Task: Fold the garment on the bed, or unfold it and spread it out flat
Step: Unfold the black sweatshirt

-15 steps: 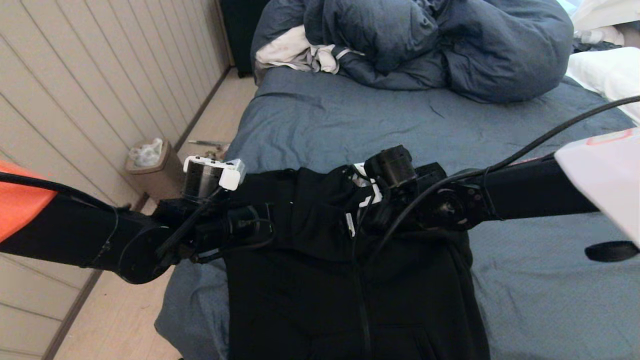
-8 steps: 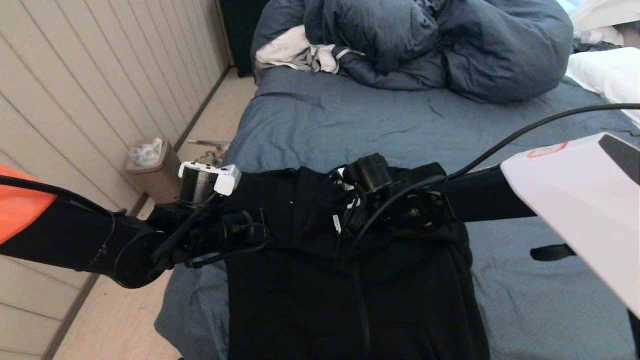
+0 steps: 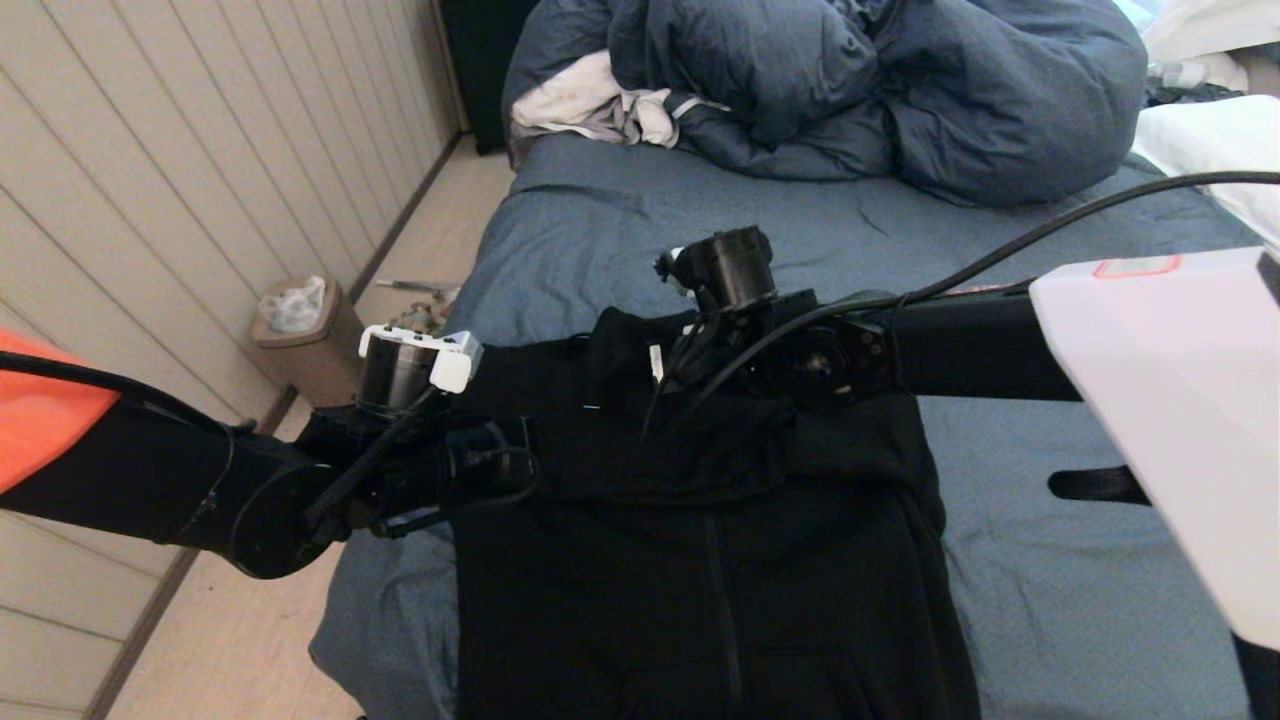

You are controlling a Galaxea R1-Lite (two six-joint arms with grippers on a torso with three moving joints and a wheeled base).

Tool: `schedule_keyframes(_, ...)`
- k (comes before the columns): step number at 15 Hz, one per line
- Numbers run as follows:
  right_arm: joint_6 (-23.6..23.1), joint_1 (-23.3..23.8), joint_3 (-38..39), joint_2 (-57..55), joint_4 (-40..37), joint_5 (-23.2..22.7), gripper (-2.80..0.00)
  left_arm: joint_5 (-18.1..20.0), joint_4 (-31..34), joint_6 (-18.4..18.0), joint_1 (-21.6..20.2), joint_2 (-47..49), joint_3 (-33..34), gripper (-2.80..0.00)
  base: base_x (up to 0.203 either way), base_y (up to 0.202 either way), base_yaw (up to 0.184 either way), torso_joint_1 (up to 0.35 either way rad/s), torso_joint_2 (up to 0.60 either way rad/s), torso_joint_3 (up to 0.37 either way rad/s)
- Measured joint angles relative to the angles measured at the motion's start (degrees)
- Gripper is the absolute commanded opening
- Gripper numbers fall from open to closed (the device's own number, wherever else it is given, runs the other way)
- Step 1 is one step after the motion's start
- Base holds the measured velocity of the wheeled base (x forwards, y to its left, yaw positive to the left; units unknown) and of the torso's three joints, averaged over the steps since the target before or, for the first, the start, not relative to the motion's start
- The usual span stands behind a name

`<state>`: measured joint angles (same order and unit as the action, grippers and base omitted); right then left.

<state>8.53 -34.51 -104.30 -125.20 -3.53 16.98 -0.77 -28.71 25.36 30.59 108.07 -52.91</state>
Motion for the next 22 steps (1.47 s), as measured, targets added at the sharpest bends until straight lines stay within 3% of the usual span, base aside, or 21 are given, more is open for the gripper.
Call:
schedule_keyframes(3, -2.9, 0.9, -7.2, -2.8, 1.7, 4.1, -2.80, -0.2, 0.0, 0.5, 0.0, -0.4, 0.3, -2.80, 0.000, 0.000, 0.000, 0.000, 0.00, 0.000)
schedule_keyframes(7, -12.6, 3.3, -8.4, -7.5, 16.4, 11.0, -2.80, -0.2, -1.0, 0.8, -0.1, -0.6, 0.5, -2.80, 0.000, 0.000, 0.000, 0.000, 0.00, 0.000)
schedule_keyframes(10, -17.6, 6.2, -8.5, -12.1, 25.0, 12.3, -2.80, -0.2, -2.6, 0.8, -0.1, -0.3, 0.9, -2.80, 0.000, 0.000, 0.000, 0.000, 0.00, 0.000)
schedule_keyframes(12, -18.4, 7.6, -8.5, -14.2, 26.2, 12.3, -2.80, -0.2, -2.8, 0.8, -0.1, 0.0, 1.0, -2.80, 0.000, 0.000, 0.000, 0.000, 0.00, 0.000)
schedule_keyframes(13, -18.5, 7.9, -8.5, -14.7, 26.5, 12.3, 0.00, -0.1, -2.8, 0.8, -0.1, 0.1, 1.1, -2.80, 0.000, 0.000, 0.000, 0.000, 0.00, 0.000)
schedule_keyframes(22, -18.8, 8.0, -8.5, -11.2, 26.6, 11.9, 0.00, 0.1, -2.9, 0.8, 0.0, 0.8, 1.2, -2.80, 0.000, 0.000, 0.000, 0.000, 0.00, 0.000)
